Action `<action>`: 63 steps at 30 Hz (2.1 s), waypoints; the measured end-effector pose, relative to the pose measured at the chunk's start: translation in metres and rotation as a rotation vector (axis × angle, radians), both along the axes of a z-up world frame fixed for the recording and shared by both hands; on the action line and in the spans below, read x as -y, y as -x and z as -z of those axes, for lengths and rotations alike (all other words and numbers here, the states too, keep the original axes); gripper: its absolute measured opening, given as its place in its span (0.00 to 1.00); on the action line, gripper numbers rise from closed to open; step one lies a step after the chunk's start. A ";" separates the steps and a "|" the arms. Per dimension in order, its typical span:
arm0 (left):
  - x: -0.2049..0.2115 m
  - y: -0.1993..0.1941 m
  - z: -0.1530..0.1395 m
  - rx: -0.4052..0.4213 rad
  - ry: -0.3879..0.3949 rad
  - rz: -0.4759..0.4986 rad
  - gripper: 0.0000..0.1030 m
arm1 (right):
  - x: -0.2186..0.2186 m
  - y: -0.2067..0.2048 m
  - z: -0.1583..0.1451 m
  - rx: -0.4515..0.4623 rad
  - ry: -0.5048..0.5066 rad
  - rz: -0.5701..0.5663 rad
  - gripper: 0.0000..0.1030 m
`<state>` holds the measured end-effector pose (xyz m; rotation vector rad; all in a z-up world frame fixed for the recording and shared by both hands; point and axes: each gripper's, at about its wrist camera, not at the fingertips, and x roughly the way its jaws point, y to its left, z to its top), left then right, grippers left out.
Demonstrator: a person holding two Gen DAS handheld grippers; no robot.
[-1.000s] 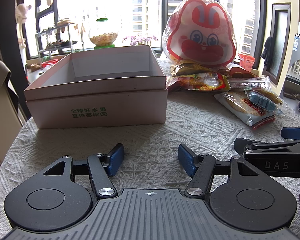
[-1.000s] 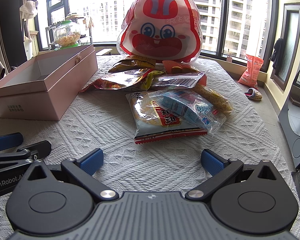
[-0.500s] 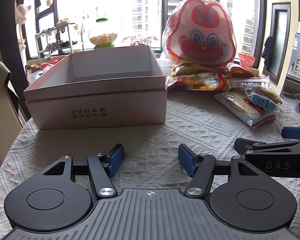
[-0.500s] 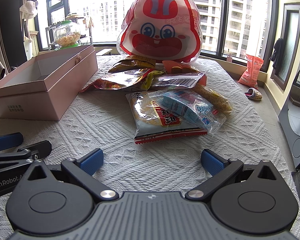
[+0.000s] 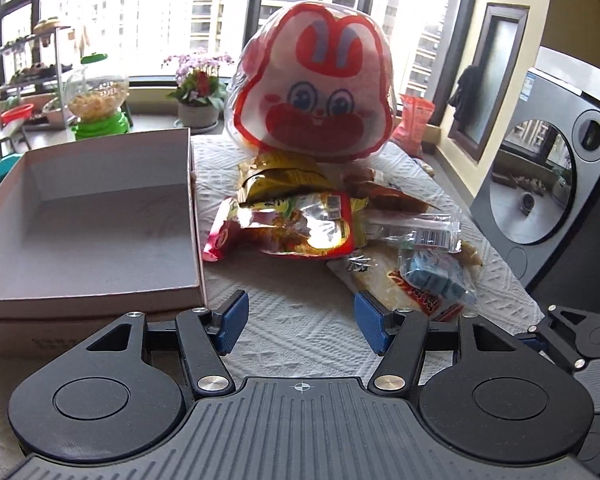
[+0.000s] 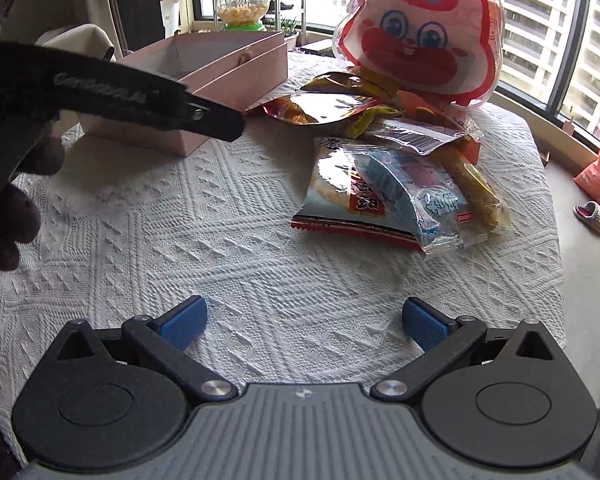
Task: Organize snacks
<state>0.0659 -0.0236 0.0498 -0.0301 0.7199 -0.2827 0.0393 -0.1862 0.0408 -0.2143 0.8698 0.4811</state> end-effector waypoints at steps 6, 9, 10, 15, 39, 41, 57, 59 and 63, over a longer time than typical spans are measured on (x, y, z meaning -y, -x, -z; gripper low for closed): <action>-0.019 0.002 0.012 -0.042 0.014 0.018 0.56 | 0.017 -0.020 -0.042 0.060 0.010 -0.008 0.79; -0.021 0.004 0.015 -0.044 0.040 0.037 0.56 | 0.026 -0.044 -0.074 0.268 -0.032 0.103 0.87; -0.022 0.004 0.014 -0.039 0.052 0.040 0.56 | 0.026 -0.060 -0.080 0.279 -0.043 0.138 0.87; -0.028 0.005 0.014 -0.044 0.100 0.038 0.56 | 0.036 -0.194 -0.067 -0.031 -0.274 0.273 0.87; -0.042 0.029 0.010 -0.115 0.121 0.015 0.55 | 0.063 -0.088 -0.060 -0.125 -0.286 0.209 0.62; -0.043 0.030 0.010 -0.133 0.147 0.028 0.55 | 0.083 -0.075 -0.053 -0.149 -0.311 0.239 0.62; -0.017 0.022 0.030 -0.037 -0.102 0.053 0.39 | 0.033 0.017 -0.024 -0.020 -0.087 0.058 0.67; -0.024 0.034 0.028 -0.069 -0.081 0.084 0.39 | 0.034 0.025 -0.028 -0.003 -0.081 0.050 0.67; -0.033 0.064 0.023 -0.132 -0.120 0.152 0.40 | 0.024 0.036 -0.034 0.072 -0.076 0.012 0.67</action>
